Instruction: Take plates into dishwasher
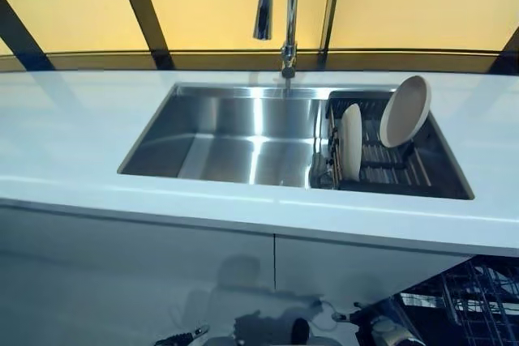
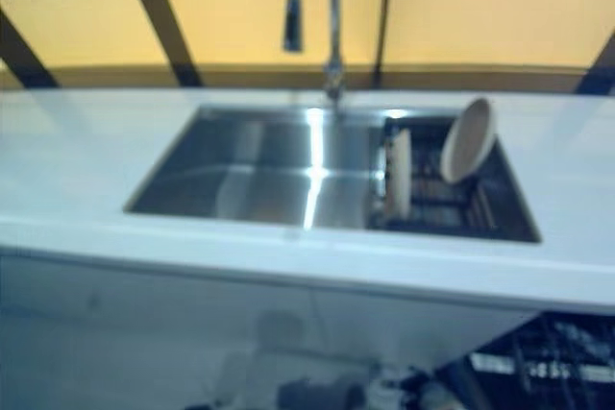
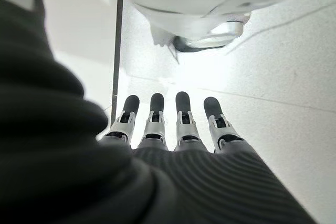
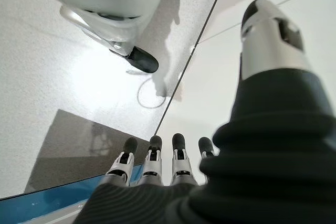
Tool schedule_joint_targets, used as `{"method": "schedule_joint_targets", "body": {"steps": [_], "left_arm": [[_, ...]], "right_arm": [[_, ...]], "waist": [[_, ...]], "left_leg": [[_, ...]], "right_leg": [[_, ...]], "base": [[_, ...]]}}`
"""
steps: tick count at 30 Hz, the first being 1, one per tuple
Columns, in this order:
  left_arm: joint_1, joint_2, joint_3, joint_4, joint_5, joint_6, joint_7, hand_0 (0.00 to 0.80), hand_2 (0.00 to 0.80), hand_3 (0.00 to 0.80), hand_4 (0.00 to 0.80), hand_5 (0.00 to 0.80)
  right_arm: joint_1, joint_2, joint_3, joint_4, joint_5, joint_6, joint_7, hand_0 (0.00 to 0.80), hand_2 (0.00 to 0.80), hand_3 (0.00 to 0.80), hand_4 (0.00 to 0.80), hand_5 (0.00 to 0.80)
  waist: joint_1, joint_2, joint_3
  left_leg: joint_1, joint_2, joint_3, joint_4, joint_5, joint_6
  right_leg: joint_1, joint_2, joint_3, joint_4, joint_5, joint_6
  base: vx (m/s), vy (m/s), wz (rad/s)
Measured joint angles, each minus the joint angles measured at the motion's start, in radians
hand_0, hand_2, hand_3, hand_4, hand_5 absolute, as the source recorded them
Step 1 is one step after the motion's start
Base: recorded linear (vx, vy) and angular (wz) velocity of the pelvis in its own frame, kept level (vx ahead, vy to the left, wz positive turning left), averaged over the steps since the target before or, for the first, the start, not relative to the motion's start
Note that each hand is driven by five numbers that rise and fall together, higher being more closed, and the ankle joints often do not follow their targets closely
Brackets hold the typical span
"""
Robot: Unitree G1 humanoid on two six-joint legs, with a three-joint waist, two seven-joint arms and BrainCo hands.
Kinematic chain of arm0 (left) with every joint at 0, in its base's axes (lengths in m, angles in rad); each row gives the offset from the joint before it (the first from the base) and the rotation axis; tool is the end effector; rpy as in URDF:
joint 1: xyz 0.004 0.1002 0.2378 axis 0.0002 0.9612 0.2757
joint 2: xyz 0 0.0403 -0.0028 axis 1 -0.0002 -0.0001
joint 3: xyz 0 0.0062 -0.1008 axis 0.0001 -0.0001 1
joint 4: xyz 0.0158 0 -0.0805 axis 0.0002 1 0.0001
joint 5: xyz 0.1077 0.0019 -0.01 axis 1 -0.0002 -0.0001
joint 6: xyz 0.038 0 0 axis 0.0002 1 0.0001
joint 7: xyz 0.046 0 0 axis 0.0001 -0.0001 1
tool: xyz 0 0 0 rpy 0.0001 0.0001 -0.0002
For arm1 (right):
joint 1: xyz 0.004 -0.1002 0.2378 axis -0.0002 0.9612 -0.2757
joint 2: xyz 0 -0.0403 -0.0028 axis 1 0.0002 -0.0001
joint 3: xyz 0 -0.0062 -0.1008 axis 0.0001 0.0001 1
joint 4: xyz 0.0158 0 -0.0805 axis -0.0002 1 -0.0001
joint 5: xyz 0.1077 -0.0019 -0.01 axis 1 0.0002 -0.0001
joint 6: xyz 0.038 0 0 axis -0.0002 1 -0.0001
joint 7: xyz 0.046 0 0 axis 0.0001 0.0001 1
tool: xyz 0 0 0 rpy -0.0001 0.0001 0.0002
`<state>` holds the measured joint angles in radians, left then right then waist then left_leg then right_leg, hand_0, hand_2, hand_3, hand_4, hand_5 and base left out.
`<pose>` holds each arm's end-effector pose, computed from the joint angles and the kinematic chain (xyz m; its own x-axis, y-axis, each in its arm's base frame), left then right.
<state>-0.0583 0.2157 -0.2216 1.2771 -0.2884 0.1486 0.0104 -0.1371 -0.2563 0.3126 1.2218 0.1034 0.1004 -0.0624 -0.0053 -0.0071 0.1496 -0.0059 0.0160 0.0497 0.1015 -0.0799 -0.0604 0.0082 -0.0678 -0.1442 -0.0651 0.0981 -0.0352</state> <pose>0.0801 0.2126 -0.1232 0.1939 0.1467 -0.9700 -0.0481 0.9890 0.1399 0.1200 -0.2171 -0.1107 0.3743 -0.2102 -0.9032 -0.1967 0.9338 -0.2989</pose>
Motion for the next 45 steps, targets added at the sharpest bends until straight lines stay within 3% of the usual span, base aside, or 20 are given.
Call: {"method": "schedule_joint_targets", "body": {"steps": [2, 3, 4, 5, 7, 9, 10, 13, 17, 22, 25, 29, 36, 39, 45], "left_arm": [[0.013, 0.000, -0.013, -0.007, -0.001, 0.008, 0.001, 0.000, 0.000, 0.000, 0.000, 0.000], [0.026, 0.004, -0.011, -0.017, -0.001, 0.014, 0.005, 0.000, 0.000, 0.000, 0.000, 0.000], [0.040, 0.007, -0.010, -0.029, -0.001, 0.020, 0.011, 0.000, 0.000, 0.000, 0.000, 0.000], [0.044, 0.013, -0.009, -0.037, -0.001, 0.023, 0.015, 0.000, 0.000, 0.000, 0.000, 0.000], [0.037, 0.040, 0.012, -0.048, -0.011, 0.024, 0.029, 0.000, 0.000, 0.000, 0.000, 0.000], [0.039, 0.083, 0.044, -0.047, -0.019, 0.024, 0.045, 0.000, 0.000, 0.000, 0.000, 0.000], [0.040, 0.099, 0.059, -0.046, -0.022, 0.024, 0.050, 0.000, 0.000, 0.000, 0.000, 0.000], [0.050, 0.098, 0.061, -0.054, -0.019, 0.026, 0.041, 0.000, 0.000, 0.000, 0.000, 0.000], [0.059, 0.091, 0.064, -0.107, -0.017, 0.045, 0.028, 0.000, 0.000, 0.000, 0.000, 0.000], [0.081, 0.114, 0.088, -0.152, 0.001, 0.060, 0.008, 0.000, 0.000, 0.000, 0.000, 0.000], [0.098, 0.139, 0.097, -0.151, 0.001, 0.058, -0.003, 0.000, 0.000, 0.000, 0.000, 0.000], [0.141, 0.157, 0.101, -0.132, 0.001, 0.038, -0.011, 0.000, 0.000, 0.000, 0.000, 0.000], [0.121, 0.156, 0.125, -0.072, 0.005, -0.011, -0.031, 0.000, 0.000, 0.000, 0.000, 0.000], [0.118, 0.156, 0.125, -0.052, 0.039, -0.028, -0.040, 0.000, 0.000, 0.000, 0.000, 0.000], [0.113, 0.153, 0.125, -0.007, 0.040, -0.049, -0.051, 0.000, 0.000, 0.000, 0.000, 0.000]], "right_arm": [[-0.003, -0.005, -0.003, -0.002, -0.005, 0.000, 0.005, 0.000, 0.000, 0.000, 0.000, 0.000], [-0.006, -0.004, -0.005, -0.001, -0.010, 0.000, 0.017, 0.000, 0.000, 0.000, 0.000, 0.000], [-0.004, 0.001, -0.003, 0.001, -0.033, 0.000, 0.030, 0.000, 0.000, 0.000, 0.000, 0.000], [-0.006, 0.007, -0.002, -0.001, -0.044, -0.002, 0.036, 0.000, 0.000, 0.000, 0.000, 0.000], [-0.003, 0.013, 0.009, -0.006, -0.075, -0.008, 0.060, 0.000, 0.000, 0.000, 0.000, 0.000], [0.006, 0.015, 0.016, -0.027, -0.116, -0.008, 0.075, 0.000, 0.000, 0.000, 0.000, 0.000], [0.005, 0.012, 0.018, -0.030, -0.134, -0.008, 0.087, 0.000, 0.000, 0.000, 0.000, 0.000], [0.003, -0.026, 0.030, -0.044, -0.210, -0.010, 0.167, 0.000, 0.000, 0.000, 0.000, 0.000], [0.017, -0.125, 0.137, -0.202, -0.289, -0.051, 0.377, 0.000, 0.000, 0.000, 0.000, 0.000], [0.036, -0.300, 0.172, -0.728, -0.251, -0.044, 0.677, 0.000, 0.000, 0.000, 0.000, 0.000], [0.034, -0.384, 0.163, -0.907, -0.140, -0.028, 0.821, 0.000, 0.000, 0.000, 0.000, 0.000], [0.020, -0.432, 0.065, -1.058, 0.063, 0.050, 1.030, 0.000, 0.000, 0.000, 0.000, 0.000], [-0.020, -0.441, 0.036, -1.082, 0.287, 0.219, 1.343, 0.000, 0.000, 0.000, 0.000, 0.000], [-0.021, -0.440, 0.037, -1.110, 0.346, 0.270, 1.413, 0.000, 0.000, 0.000, 0.000, 0.000], [-0.062, -0.407, 0.034, -1.191, 0.540, 0.343, 1.422, 0.000, 0.000, 0.000, 0.000, 0.000]], "waist": [[0.001, 0.017, -0.005], [0.023, 0.033, -0.005], [0.027, 0.062, -0.012], [0.040, 0.065, -0.012], [0.046, 0.046, -0.023], [0.048, -0.003, -0.038], [0.048, -0.019, -0.041], [0.048, 0.003, -0.044], [0.049, 0.013, -0.048], [0.043, -0.020, -0.041], [0.041, -0.039, -0.043], [0.021, -0.048, -0.044], [-0.002, -0.052, -0.043], [-0.004, -0.052, -0.044], [-0.005, -0.052, -0.053]], "left_leg": [[0.040, 0.004, 0.003, -0.087, 0.007, 0.011], [0.078, 0.030, 0.039, -0.140, 0.074, 0.015], [0.082, 0.071, 0.127, -0.156, 0.123, 0.011], [0.082, 0.084, 0.148, -0.156, 0.117, 0.010], [0.082, 0.091, 0.174, -0.167, 0.121, 0.012], [0.086, 0.068, 0.183, -0.184, 0.130, 0.001], [0.088, 0.063, 0.182, -0.186, 0.137, -0.009], [0.119, 0.087, 0.169, -0.186, 0.131, -0.022], [0.120, 0.105, 0.165, -0.185, 0.136, -0.048], [0.117, 0.119, 0.168, -0.187, 0.139, -0.052], [0.117, 0.120, 0.171, -0.190, 0.138, -0.049], [0.116, 0.118, 0.193, -0.187, 0.139, -0.053], [0.117, 0.118, 0.195, -0.187, 0.139, -0.055], [0.118, 0.118, 0.196, -0.187, 0.139, -0.056], [0.124, 0.119, 0.197, -0.187, 0.139, -0.056]], "right_leg": [[-0.016, 0.012, 0.004, 0.013, -0.004, 0.011], [-0.020, 0.008, -0.037, 0.019, -0.016, 0.028], [-0.015, 0.009, -0.118, 0.032, -0.019, 0.043], [-0.026, 0.000, -0.133, 0.072, -0.021, 0.046], [-0.037, -0.075, -0.142, 0.178, -0.059, 0.093], [0.023, -0.122, -0.141, 0.083, -0.050, 0.135], [0.048, -0.121, -0.141, 0.032, -0.051, 0.161], [0.108, -0.088, -0.142, -0.020, -0.034, 0.148], [0.109, -0.063, -0.141, -0.020, -0.036, 0.135], [0.101, -0.056, -0.137, -0.023, -0.036, 0.132], [0.097, -0.058, -0.134, -0.023, -0.036, 0.132], [0.087, -0.058, -0.115, -0.023, -0.033, 0.132], [0.085, -0.054, -0.110, -0.024, -0.030, 0.128], [0.086, -0.053, -0.109, -0.024, -0.030, 0.128], [0.090, -0.051, -0.107, -0.024, -0.030, 0.128]], "base": [[0.075, 0.064, -0.72], [-0.031, -0.014, -0.99], [-0.038, -0.039, -1.02], [-0.015, -0.081, -0.87], [-0.008, -0.103, -0.53], [0.000, -0.086, -0.18], [0.043, -0.055, -0.06], [0.044, -0.069, -0.03], [0.002, -0.066, -0.02], [-0.012, -0.026, -0.02], [0.003, 0.002, -0.01], [0.005, 0.000, -0.12], [0.005, -0.005, -0.03], [0.000, 0.000, 0.00], [0.000, 0.000, 0.00]]}}
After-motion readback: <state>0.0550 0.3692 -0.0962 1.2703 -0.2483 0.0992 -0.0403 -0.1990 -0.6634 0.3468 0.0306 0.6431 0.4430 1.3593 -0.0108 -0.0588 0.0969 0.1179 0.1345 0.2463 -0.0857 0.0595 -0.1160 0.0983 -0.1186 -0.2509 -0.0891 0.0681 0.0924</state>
